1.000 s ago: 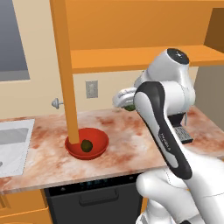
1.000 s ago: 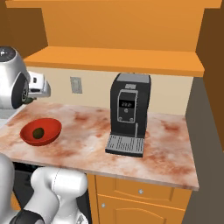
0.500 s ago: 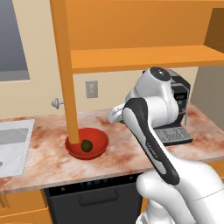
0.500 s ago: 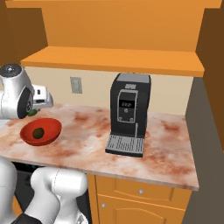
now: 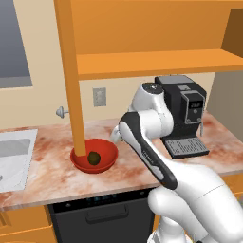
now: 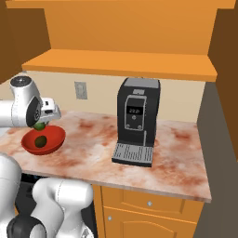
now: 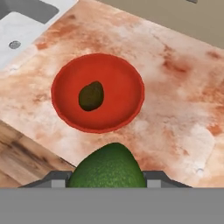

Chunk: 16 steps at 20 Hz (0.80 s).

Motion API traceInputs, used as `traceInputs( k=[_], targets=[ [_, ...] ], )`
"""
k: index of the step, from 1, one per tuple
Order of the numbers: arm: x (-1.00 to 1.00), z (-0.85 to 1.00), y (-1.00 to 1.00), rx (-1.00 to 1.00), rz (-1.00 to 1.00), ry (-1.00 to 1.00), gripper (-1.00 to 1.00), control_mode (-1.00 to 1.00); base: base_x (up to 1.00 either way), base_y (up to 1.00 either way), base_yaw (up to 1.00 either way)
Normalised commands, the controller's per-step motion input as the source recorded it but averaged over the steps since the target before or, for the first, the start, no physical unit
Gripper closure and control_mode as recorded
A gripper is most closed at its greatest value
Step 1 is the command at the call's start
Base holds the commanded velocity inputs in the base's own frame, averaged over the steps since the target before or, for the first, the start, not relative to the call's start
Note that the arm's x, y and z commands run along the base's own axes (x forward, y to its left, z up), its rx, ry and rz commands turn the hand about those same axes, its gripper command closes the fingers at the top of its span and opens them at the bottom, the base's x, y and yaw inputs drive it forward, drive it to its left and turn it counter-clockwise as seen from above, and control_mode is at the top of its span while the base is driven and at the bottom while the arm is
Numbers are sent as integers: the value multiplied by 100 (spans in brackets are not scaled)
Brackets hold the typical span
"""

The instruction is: Pick the avocados from the cabinet and place them in one bowl. Pick the apple from the sink and place it in the other bowl.

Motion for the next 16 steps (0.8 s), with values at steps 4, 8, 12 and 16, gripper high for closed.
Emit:
traceInputs(
  k=[4,8,12,16],
  targets=[
    [28,-51,24,-14,5,0,100,-100,0,0,0],
    [28,-41,14,-6,5,0,100,-100,0,0,0],
    [24,-26,14,0,8,0,100,-100,0,0,0],
    [25,-33,20,0,9,0,100,-100,0,0,0]
  ],
)
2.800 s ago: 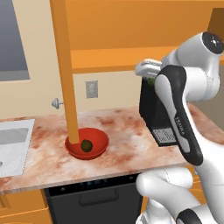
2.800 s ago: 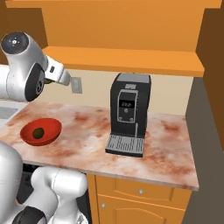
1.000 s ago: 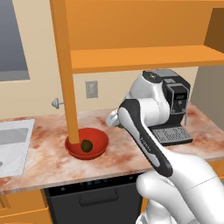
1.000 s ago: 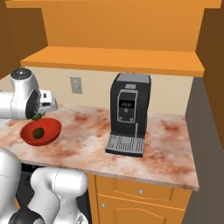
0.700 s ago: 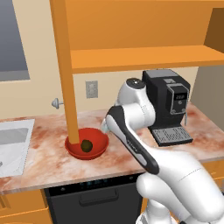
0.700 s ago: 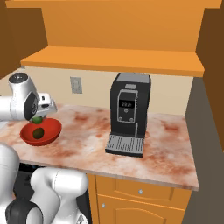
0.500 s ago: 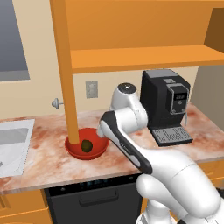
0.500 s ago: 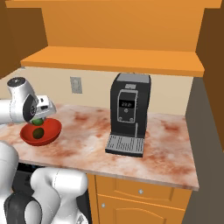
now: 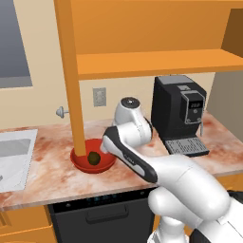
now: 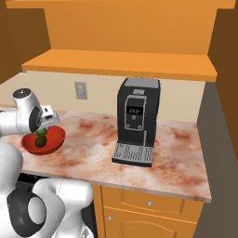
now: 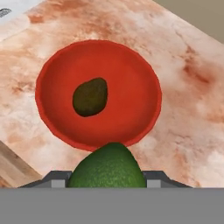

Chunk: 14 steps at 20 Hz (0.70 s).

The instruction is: Pick the avocados from the cabinet and place them in one bowl. Pick the apple from the sink and place it in the other bowl.

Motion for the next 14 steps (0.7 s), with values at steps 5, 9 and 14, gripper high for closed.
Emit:
traceInputs(
  k=[5,9,14],
  targets=[
    [22,-34,28,0,9,0,100,-100,0,0,0],
    [10,-37,21,0,7,0,100,-100,0,0,0],
    [12,-39,8,1,7,0,-100,-100,0,0,0]
  ],
)
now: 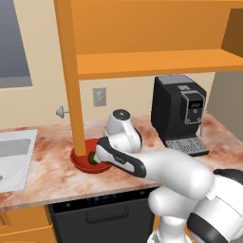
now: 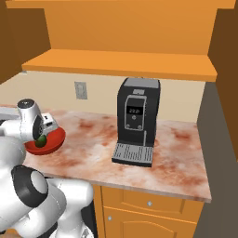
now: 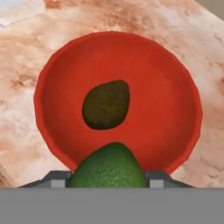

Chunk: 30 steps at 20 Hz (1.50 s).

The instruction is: Pick the avocados from the cabinet and place them in one bowl. Pick the apple from the sink and place it in the other bowl.

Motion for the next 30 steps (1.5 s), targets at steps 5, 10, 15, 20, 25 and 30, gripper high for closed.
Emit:
traceInputs(
  k=[5,10,15,20,25,30],
  targets=[
    [19,-16,-7,0,6,0,-100,-100,0,0,0],
    [21,-10,-11,0,7,0,-100,-100,0,0,0],
    [14,0,-2,0,3,1,-100,-100,0,0,0],
    [-7,50,10,0,0,8,-100,-100,0,0,0],
    [-17,48,1,0,-1,6,-100,-100,0,0,0],
    [-56,2,-17,0,-7,0,-100,-100,0,0,0]
  ],
)
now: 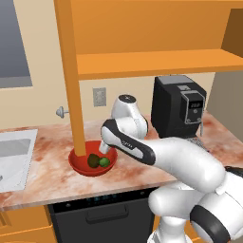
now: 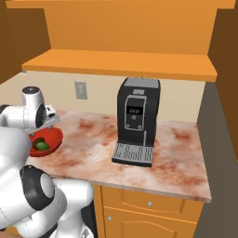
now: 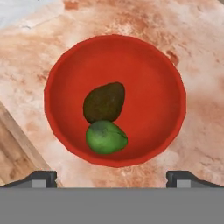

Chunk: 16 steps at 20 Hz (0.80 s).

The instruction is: Pick the avocados from the cabinet and place them in one bowl. Pick the apple from the sink and place it in the other bowl.

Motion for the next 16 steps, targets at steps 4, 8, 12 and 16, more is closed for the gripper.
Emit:
traceInputs(
  k=[4,8,12,16],
  targets=[
    [-63,17,-24,0,-13,0,-100,-100,0,0,0],
    [-38,19,-27,0,-26,0,-100,-100,0,0,0],
    [-25,29,-27,0,-29,0,-100,-100,0,0,0],
    [-26,29,-36,0,-27,0,-100,-100,0,0,0]
  ],
)
